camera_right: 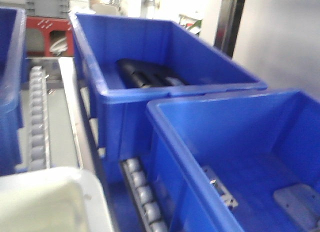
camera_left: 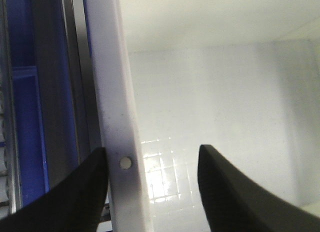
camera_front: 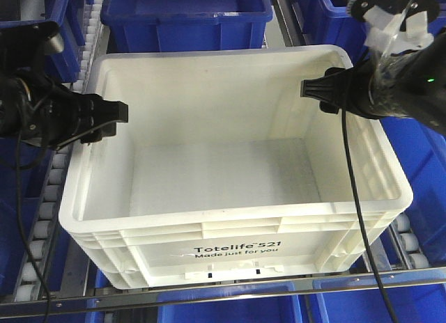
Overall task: Move bin from left to right shelf
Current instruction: 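Open both grippers and withdraw them from the crate rims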
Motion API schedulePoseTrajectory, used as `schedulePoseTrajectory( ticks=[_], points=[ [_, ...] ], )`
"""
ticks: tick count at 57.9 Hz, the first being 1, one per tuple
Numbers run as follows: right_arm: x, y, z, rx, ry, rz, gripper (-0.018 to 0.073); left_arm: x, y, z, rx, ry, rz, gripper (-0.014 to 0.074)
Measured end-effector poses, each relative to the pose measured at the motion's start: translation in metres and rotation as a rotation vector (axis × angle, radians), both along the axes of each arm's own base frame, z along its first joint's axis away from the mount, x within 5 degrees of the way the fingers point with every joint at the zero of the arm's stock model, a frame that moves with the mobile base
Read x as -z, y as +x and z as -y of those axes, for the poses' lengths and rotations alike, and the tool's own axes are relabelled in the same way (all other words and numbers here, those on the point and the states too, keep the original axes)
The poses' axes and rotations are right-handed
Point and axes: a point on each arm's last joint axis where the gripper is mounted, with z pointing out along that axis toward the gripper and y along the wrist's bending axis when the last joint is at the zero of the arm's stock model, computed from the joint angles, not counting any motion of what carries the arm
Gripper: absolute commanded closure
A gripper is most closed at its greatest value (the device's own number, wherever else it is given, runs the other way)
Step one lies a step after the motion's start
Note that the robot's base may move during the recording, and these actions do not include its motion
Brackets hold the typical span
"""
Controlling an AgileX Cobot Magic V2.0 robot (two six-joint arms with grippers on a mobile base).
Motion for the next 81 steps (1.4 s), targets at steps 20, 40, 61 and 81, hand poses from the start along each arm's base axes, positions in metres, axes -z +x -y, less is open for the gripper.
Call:
schedulePoseTrajectory(
  ticks=[20, 40, 61, 81],
  points=[
    [-0.032, -0.035, 0.002, -0.247, -0.032, 0.014, 0.0084, -0.022, -0.022, -0.01, 0.086, 0.072, 0.077, 0.0209],
    [-0.043, -0.067, 0.017, -0.303, -0.055, 0.07, 0.0084, -0.038, -0.053, -0.023, 0.132, 0.076, 0.213, 0.0209],
    [-0.017, -0.128, 0.04, -0.386, 0.013, 0.281, 0.0084, -0.001, -0.102, -0.041, 0.148, 0.039, 0.36, 0.0209],
    [0.027, -0.204, 0.075, -0.423, 0.091, 0.517, 0.0084, 0.023, -0.161, -0.06, 0.19, -0.033, 0.598, 0.0209]
  ],
)
